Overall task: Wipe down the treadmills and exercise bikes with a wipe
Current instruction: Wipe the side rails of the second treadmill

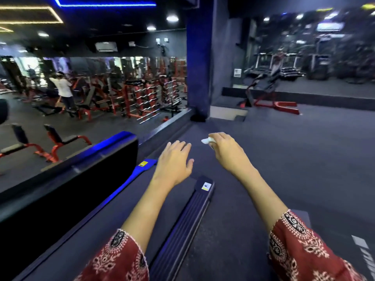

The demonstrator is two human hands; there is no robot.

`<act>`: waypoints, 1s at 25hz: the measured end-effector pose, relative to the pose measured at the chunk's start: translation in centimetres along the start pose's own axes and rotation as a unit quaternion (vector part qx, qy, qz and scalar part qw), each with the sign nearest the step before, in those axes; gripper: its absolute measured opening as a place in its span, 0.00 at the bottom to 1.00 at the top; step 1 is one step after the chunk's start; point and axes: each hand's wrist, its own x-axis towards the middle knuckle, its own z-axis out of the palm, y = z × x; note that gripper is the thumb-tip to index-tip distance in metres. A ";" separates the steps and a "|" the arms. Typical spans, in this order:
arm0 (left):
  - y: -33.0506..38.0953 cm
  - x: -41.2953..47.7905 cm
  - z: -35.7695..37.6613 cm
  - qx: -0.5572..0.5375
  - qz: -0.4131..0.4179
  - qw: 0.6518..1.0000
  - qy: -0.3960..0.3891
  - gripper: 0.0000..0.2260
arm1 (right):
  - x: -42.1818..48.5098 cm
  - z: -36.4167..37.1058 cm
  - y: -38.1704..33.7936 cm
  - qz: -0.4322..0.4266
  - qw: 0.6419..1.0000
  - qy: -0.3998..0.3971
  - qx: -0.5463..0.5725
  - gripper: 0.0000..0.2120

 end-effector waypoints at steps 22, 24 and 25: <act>-18.9 29.4 22.2 0.007 -0.275 0.961 -0.035 0.22 | 37.1 26.8 14.0 -0.171 0.958 -0.182 0.140 0.15; -20.8 30.4 22.5 0.026 -0.325 0.945 -0.028 0.22 | 40.8 29.5 12.9 -0.223 0.936 -0.221 0.159 0.15; -21.4 30.5 22.3 0.039 -0.351 0.935 -0.031 0.22 | 42.2 30.5 12.2 -0.245 0.924 -0.239 0.169 0.15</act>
